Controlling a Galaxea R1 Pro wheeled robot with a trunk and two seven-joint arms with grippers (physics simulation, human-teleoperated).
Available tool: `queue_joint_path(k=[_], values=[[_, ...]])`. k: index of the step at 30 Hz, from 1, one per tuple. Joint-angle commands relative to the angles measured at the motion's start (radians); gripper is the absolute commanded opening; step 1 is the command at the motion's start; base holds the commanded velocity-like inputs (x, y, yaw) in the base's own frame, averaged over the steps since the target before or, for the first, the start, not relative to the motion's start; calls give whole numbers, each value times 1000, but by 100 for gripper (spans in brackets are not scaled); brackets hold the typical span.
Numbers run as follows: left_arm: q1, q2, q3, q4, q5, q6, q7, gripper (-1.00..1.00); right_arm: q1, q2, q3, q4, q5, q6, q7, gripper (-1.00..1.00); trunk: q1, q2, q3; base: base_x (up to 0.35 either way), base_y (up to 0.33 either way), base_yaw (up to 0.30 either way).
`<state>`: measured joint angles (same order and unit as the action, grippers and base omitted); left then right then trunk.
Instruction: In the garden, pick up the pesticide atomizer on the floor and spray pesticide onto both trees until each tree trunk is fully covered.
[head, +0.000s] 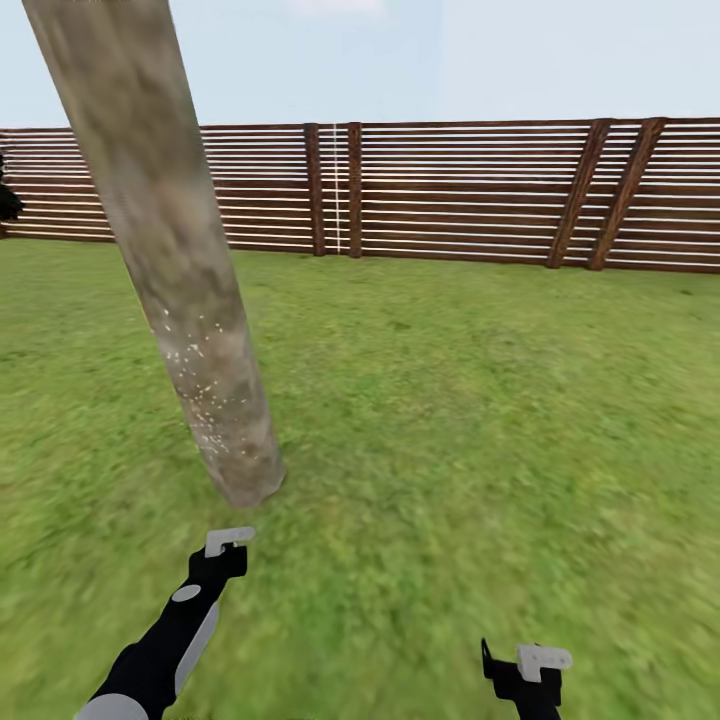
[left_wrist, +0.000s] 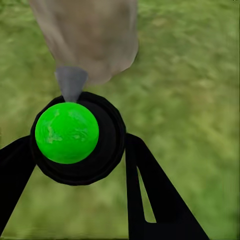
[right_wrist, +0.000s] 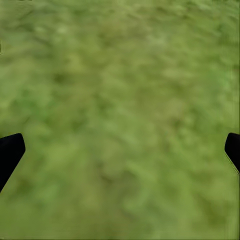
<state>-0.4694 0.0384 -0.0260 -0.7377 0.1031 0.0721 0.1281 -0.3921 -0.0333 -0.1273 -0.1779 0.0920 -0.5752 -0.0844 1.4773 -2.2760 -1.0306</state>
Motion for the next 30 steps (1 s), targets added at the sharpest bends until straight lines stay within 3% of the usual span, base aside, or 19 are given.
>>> queue_joint_path(k=[1,13,24,30], values=[[0,0,0,0,0,0,1,-100,0,0,0,0,0,0,0,100,0,0,0,81,-273,273],[0,0,3,0,1,0,1,-100,0,0,0,0,1,1,0,100,0,0,0,193,-229,270],[0,2,4,0,0,0,1,-100,0,0,0,0,2,0,0,100,0,0,0,204,-210,30],[0,2,6,0,0,0,1,-100,0,0,0,0,2,0,0,100,0,0,2,162,-234,226]])
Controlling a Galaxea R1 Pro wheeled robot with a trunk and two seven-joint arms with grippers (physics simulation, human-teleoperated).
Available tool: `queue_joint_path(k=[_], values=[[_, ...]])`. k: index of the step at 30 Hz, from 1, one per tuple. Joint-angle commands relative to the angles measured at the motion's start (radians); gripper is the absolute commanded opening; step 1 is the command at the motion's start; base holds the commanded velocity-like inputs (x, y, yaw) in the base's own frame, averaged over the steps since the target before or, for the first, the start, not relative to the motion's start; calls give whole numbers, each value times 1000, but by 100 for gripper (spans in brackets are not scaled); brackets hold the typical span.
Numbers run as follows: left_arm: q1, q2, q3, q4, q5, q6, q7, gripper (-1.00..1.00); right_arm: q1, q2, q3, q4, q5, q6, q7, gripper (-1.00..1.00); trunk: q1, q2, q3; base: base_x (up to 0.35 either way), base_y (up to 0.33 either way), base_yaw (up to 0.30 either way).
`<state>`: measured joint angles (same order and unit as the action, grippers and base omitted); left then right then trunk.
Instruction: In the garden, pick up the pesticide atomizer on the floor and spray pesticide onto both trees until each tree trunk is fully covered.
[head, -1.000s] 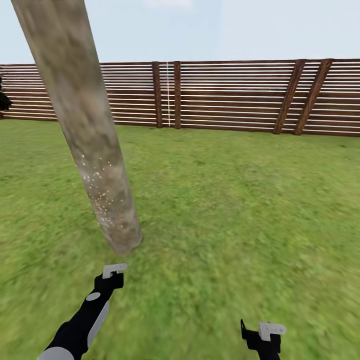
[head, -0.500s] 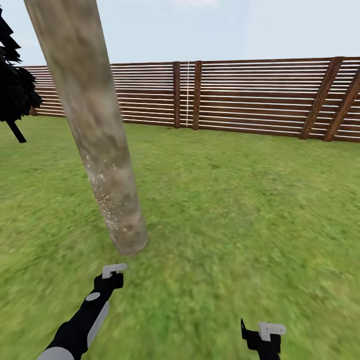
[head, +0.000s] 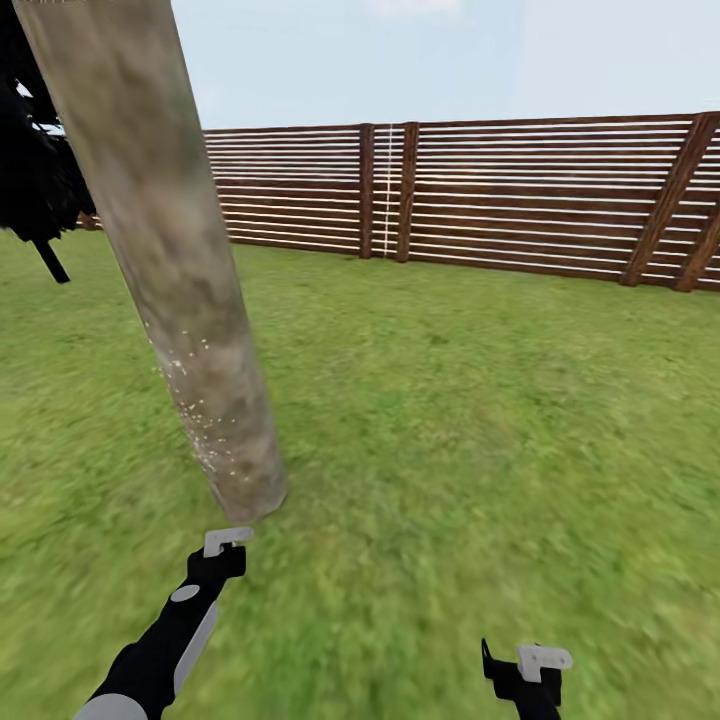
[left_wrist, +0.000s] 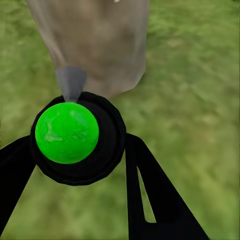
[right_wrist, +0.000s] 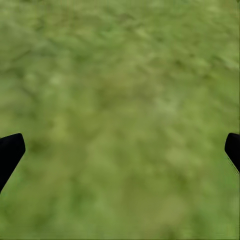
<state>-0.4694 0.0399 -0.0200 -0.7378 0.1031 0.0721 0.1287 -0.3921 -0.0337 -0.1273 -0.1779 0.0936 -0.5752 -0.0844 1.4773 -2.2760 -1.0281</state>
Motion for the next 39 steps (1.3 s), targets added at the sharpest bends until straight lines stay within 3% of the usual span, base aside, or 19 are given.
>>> queue_joint_path(k=[1,10,25,39], values=[[0,0,0,0,0,0,0,-100,0,0,0,0,0,0,0,100,0,0,1,153,-240,260],[0,-1,0,0,1,0,0,-100,0,-1,0,0,0,0,0,100,0,0,5,75,-259,246],[0,-2,0,0,1,0,0,-100,0,-2,0,0,0,0,0,100,0,0,14,0,-273,43],[0,-3,0,0,1,0,0,-100,0,-2,0,0,0,0,0,100,0,0,22,116,-264,241]])
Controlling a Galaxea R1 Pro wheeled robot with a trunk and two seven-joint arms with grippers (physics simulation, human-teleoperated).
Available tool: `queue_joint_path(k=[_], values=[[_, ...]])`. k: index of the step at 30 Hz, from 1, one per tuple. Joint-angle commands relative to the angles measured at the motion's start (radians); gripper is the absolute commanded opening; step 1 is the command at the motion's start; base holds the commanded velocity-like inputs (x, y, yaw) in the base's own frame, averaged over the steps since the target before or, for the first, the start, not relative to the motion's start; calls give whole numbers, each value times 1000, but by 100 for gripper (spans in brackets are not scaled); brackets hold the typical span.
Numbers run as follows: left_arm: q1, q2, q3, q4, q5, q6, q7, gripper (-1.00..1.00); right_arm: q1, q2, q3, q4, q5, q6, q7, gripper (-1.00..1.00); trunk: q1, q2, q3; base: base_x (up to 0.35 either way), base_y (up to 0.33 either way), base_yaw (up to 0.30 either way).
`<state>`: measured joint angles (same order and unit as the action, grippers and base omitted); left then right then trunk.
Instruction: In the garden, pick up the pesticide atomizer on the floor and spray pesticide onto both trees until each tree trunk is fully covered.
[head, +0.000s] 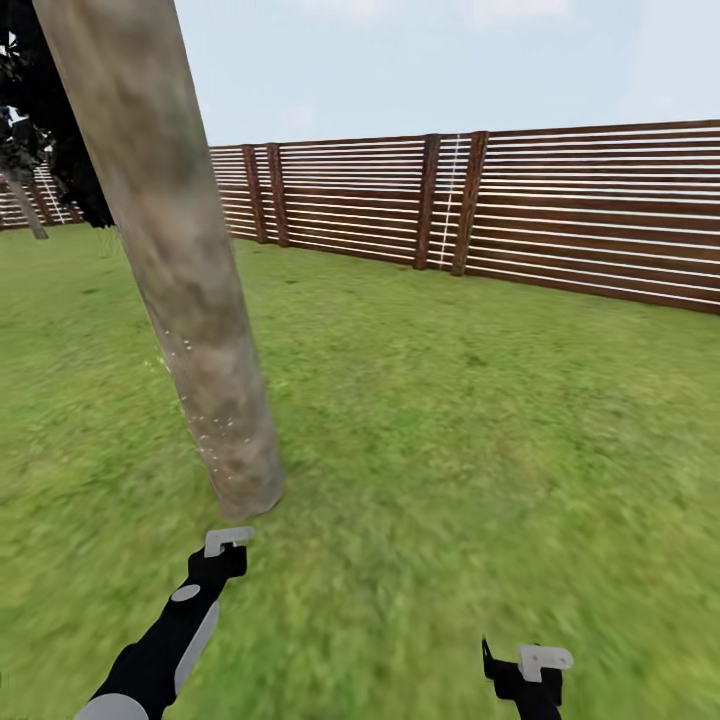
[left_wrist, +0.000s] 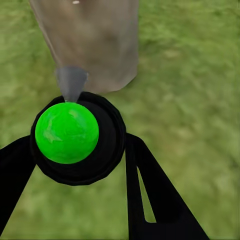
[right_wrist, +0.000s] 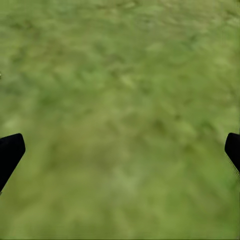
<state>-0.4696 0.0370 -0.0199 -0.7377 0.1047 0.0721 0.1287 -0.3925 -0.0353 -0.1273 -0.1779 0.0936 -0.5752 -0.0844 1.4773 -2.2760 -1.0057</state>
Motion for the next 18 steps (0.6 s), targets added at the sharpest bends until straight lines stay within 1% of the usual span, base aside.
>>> queue_joint_path(k=[1,14,18], values=[[0,0,0,0,0,0,0,-100,0,0,0,0,0,0,0,100,0,0,0,157,-250,273],[-1,0,0,0,0,0,0,-100,0,0,0,0,0,0,0,100,0,0,0,141,-250,271],[-1,0,0,0,0,0,0,-100,0,0,0,0,0,0,0,100,0,0,0,41,-268,57]])
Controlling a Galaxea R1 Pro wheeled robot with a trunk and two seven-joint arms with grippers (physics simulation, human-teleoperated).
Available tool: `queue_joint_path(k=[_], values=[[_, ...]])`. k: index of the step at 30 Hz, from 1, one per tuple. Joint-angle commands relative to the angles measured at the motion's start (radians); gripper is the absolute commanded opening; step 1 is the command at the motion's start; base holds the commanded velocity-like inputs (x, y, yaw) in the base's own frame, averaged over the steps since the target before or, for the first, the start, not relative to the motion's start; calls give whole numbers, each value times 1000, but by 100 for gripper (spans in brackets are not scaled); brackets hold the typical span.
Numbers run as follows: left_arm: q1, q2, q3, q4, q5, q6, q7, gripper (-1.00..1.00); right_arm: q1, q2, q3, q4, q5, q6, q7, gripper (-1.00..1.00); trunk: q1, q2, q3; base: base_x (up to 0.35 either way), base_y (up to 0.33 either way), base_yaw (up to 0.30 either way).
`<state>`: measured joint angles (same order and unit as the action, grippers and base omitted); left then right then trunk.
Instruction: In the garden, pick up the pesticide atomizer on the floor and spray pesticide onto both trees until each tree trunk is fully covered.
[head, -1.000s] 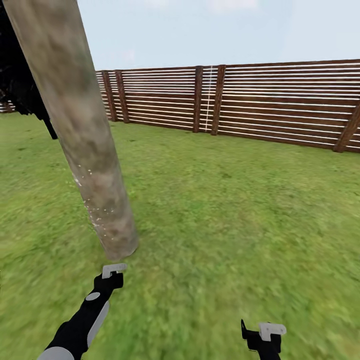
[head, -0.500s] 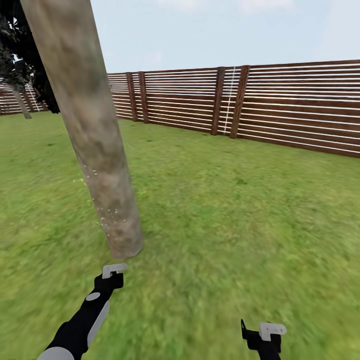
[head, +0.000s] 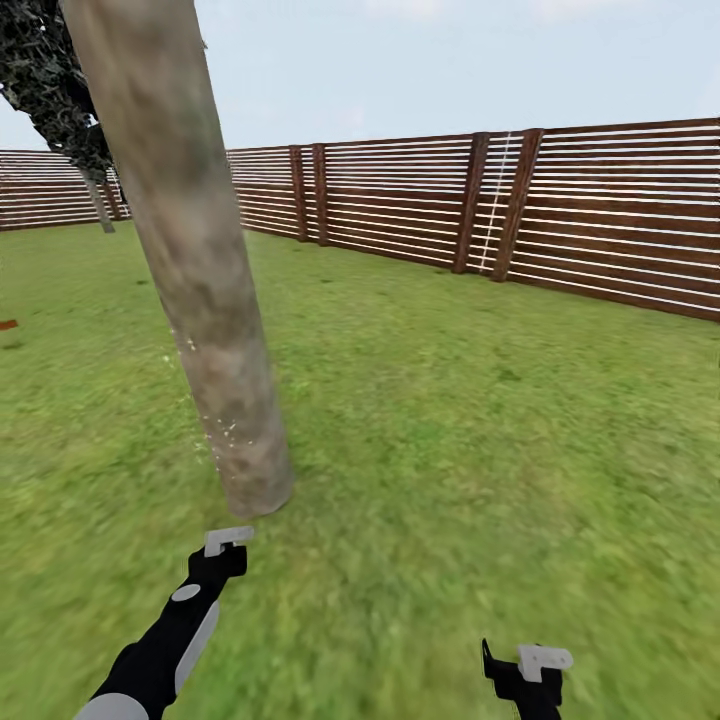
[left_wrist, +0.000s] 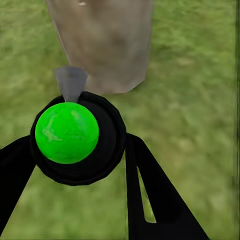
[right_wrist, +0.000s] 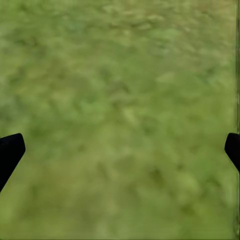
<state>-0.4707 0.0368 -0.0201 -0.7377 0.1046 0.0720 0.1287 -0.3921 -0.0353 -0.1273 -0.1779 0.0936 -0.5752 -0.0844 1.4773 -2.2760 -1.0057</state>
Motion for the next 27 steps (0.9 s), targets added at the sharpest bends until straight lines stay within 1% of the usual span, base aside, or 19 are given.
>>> queue_joint_path(k=[1,6,9,19,23,24,25,26,27], values=[[0,0,0,0,0,-1,0,-100,0,0,0,0,0,0,0,100,0,0,0,3,-273,4],[0,0,0,0,0,0,0,-100,0,0,0,0,0,0,0,100,0,0,0,1,-273,6],[0,0,0,0,0,0,0,-100,0,0,0,0,0,0,0,100,0,0,0,0,-273,131],[0,0,-1,1,0,2,0,-100,0,0,0,0,0,0,0,100,0,0,0,0,-273,271],[-5,0,-7,0,1,16,-4,-100,0,0,0,0,0,0,0,100,0,0,0,23,-273,278],[-10,-1,-8,-1,1,30,-5,-100,0,0,0,0,0,0,0,100,0,0,0,78,-273,269],[-14,-8,-10,-11,0,71,-6,-100,0,0,0,0,0,0,0,100,0,0,0,88,-273,246],[-15,-12,-11,-21,-1,95,-6,-100,0,0,0,0,0,0,0,100,0,0,0,91,-273,227],[-16,-17,-12,-52,-1,151,-6,-100,0,0,0,0,0,0,0,100,0,0,0,93,-273,122]])
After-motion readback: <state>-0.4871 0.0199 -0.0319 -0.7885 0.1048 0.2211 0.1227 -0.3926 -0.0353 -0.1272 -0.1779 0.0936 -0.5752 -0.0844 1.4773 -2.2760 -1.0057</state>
